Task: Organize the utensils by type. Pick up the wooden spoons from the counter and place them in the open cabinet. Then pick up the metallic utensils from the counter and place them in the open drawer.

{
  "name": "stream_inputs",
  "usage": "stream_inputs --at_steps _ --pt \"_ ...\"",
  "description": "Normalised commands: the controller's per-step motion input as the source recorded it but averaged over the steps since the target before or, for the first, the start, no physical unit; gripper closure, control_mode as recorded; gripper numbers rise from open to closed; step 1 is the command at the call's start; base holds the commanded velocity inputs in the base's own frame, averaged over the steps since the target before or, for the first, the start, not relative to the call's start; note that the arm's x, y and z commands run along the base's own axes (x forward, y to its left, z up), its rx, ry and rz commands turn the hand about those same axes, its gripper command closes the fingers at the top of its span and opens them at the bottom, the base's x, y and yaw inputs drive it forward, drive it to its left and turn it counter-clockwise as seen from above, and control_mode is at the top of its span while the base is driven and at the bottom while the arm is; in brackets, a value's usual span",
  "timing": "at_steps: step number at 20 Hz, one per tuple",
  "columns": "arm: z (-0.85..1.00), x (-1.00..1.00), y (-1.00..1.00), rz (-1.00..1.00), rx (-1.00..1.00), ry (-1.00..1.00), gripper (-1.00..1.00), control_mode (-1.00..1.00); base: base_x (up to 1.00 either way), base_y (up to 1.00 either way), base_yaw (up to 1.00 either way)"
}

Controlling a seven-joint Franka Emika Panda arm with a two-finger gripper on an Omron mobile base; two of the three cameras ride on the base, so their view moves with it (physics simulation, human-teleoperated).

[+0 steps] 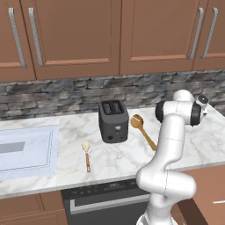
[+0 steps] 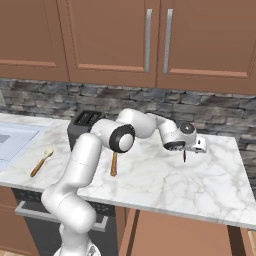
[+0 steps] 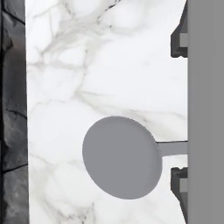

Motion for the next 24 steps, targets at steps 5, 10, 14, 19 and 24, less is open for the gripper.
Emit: stream_inputs --at_steps 5,10,14,19,24 --pt "-0.27 0.09 0.0 0.0 0.0 0.0 -1.0 -1.0 0.0 0.0 0.0" --pt "-0.3 0.02 0.0 0.0 0.0 0.0 -1.0 -1.0 0.0 0.0 0.0" --pt "-0.24 0.0 0.06 0.0 0.0 0.0 -1.0 -1.0 0.0 0.0 0.0" --pt "-0.02 -0.05 0.1 0.0 0.0 0.0 -1.0 -1.0 0.0 0.0 0.0" --pt "0.0 0.0 0.13 0.0 0.0 -0.01 -1.0 -1.0 0.0 0.0 0.0"
